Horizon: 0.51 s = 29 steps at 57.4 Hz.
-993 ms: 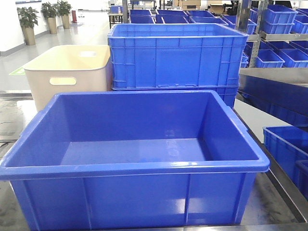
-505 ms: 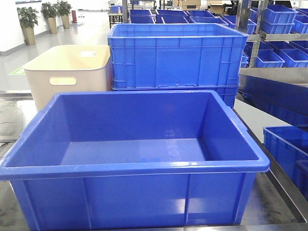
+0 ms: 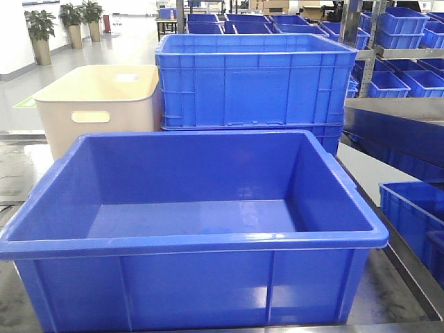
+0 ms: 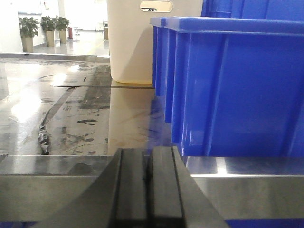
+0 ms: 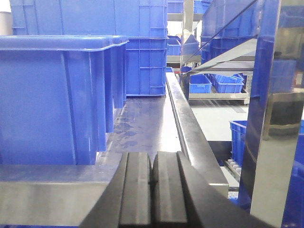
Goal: Pick red and yellow blocks into blue bin
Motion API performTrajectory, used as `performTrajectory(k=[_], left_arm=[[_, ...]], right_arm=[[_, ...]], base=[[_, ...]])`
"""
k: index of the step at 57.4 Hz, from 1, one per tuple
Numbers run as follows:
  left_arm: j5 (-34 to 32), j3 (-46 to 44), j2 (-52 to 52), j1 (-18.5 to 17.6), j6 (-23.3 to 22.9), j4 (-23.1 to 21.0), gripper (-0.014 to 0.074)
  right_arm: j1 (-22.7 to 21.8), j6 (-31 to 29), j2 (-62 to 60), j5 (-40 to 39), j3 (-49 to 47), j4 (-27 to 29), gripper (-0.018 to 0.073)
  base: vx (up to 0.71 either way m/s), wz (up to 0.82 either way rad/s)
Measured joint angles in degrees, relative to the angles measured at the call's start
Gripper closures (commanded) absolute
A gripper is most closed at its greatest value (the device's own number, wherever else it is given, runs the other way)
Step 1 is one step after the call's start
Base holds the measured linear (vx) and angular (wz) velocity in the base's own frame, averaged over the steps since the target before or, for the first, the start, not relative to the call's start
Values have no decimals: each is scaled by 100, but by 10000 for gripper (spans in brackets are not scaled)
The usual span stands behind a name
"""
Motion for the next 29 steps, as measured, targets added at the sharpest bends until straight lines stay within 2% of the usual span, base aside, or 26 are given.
performTrajectory(k=[29], left_arm=[[0, 0, 0, 0, 0, 0, 597]], right_arm=[[0, -96, 0, -5, 0, -13, 569]], base=[[0, 0]])
